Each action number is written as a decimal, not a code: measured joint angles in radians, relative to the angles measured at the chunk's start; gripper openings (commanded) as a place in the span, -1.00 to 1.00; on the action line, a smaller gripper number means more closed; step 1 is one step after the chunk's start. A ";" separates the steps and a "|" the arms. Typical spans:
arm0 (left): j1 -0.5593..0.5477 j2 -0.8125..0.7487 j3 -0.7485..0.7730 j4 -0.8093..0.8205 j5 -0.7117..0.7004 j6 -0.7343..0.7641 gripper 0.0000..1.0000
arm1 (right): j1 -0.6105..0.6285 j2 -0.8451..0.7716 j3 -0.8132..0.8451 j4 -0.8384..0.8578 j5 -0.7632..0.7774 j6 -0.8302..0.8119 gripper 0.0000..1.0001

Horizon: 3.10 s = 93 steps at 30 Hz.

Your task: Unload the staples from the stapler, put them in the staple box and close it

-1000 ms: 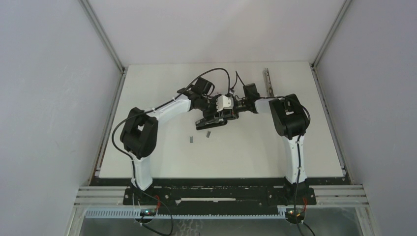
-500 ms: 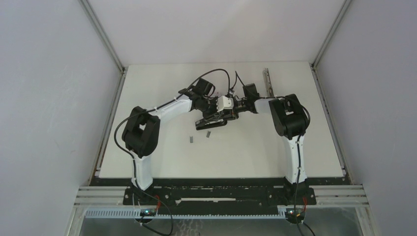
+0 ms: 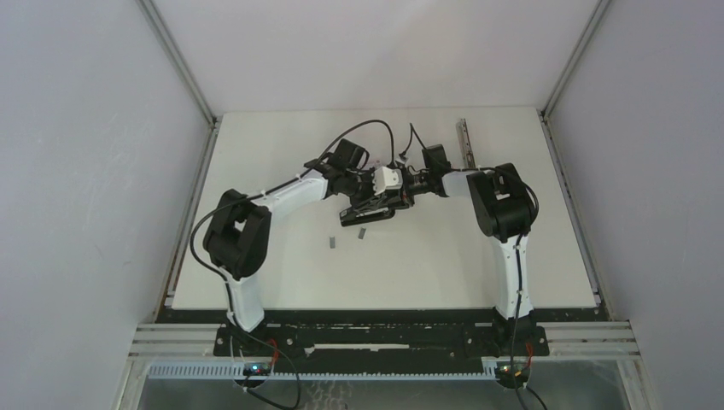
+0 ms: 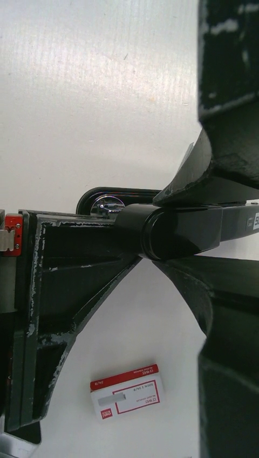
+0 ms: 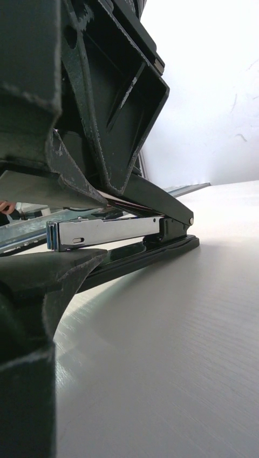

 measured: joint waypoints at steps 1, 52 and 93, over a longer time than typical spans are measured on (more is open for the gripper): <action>0.001 -0.005 -0.006 0.007 0.000 -0.004 -0.43 | -0.001 0.000 0.000 0.002 -0.001 0.005 -0.29; 0.034 -0.147 -0.262 0.343 -0.050 -0.285 -0.44 | 0.061 0.021 -0.004 -0.003 -0.009 0.058 -0.31; 0.078 -0.253 -0.346 0.374 0.032 -0.214 -0.42 | 0.021 0.063 -0.042 0.163 -0.068 0.147 -0.84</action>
